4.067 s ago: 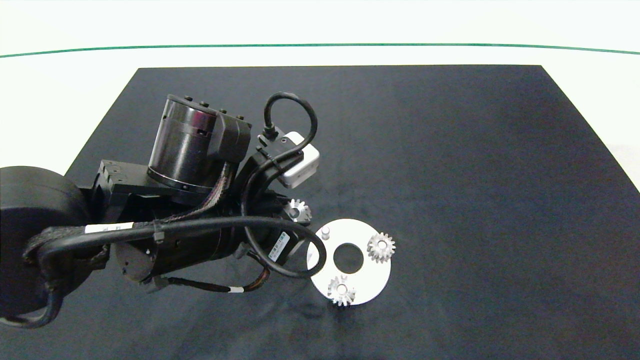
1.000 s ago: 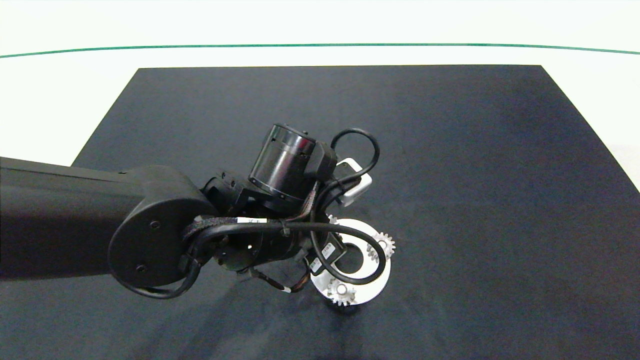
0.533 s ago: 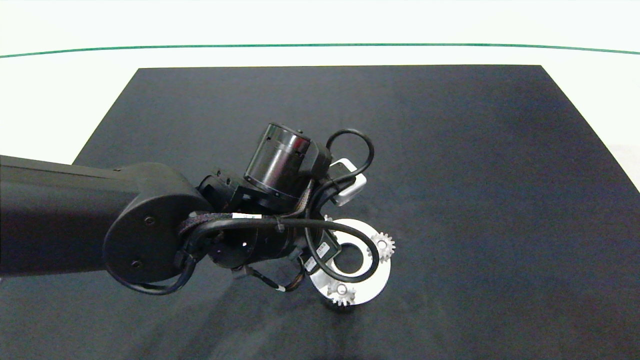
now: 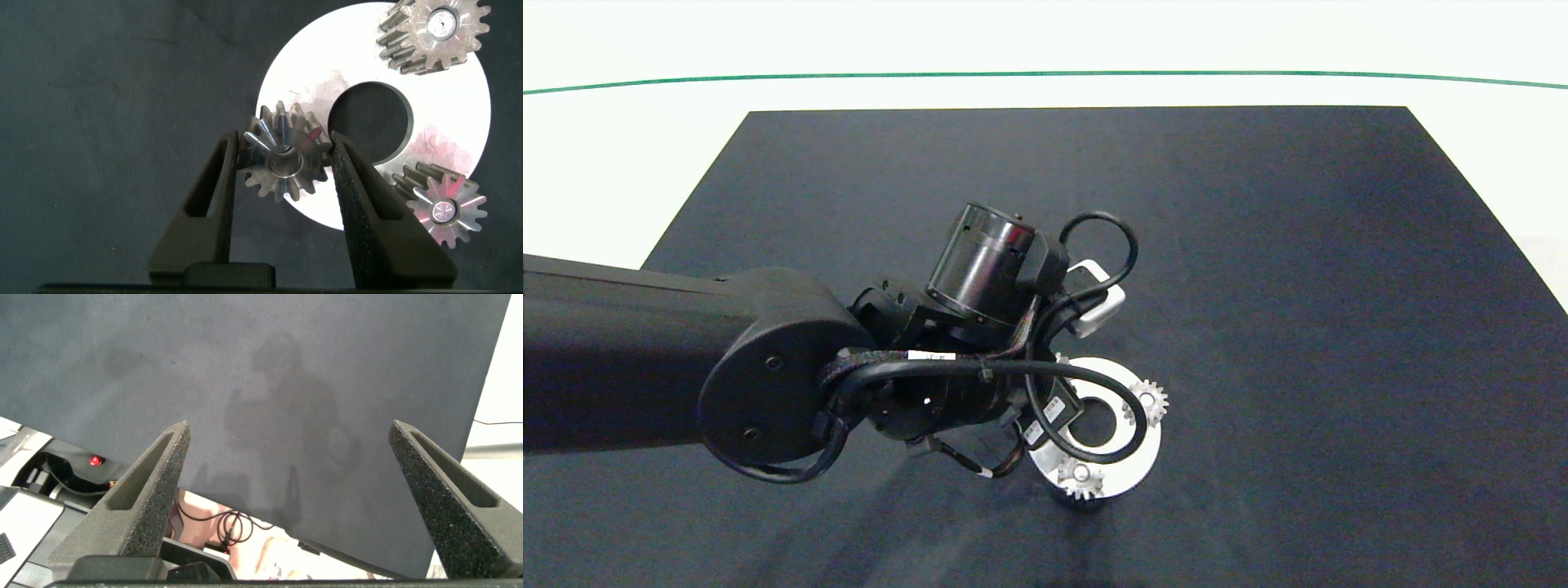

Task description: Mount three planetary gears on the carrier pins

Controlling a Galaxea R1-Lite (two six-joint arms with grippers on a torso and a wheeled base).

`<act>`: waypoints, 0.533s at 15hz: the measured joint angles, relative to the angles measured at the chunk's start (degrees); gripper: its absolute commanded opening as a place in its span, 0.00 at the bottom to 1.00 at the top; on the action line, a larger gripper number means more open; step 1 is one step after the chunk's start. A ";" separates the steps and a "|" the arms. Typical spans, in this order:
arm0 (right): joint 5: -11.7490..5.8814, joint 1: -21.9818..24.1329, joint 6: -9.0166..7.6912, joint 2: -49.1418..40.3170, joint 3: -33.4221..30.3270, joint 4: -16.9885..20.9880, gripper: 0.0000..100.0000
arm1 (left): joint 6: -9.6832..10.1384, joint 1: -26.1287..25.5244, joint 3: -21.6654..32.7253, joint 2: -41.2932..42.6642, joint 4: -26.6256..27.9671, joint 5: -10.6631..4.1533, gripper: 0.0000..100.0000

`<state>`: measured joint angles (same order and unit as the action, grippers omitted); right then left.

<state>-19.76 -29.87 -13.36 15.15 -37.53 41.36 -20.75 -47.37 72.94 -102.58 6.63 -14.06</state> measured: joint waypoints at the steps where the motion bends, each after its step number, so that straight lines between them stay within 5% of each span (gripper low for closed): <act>1: 0.02 0.00 0.00 -0.02 0.00 0.00 1.00 | 0.02 0.00 0.02 -0.09 0.00 0.00 0.10; 8: 0.00 0.00 0.00 -0.02 0.00 -0.02 1.00 | 0.11 -0.09 -0.04 -0.78 -0.38 -0.05 0.10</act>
<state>-19.76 -29.87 -13.36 15.13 -37.53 41.34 -20.64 -47.46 72.90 -103.36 6.25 -14.10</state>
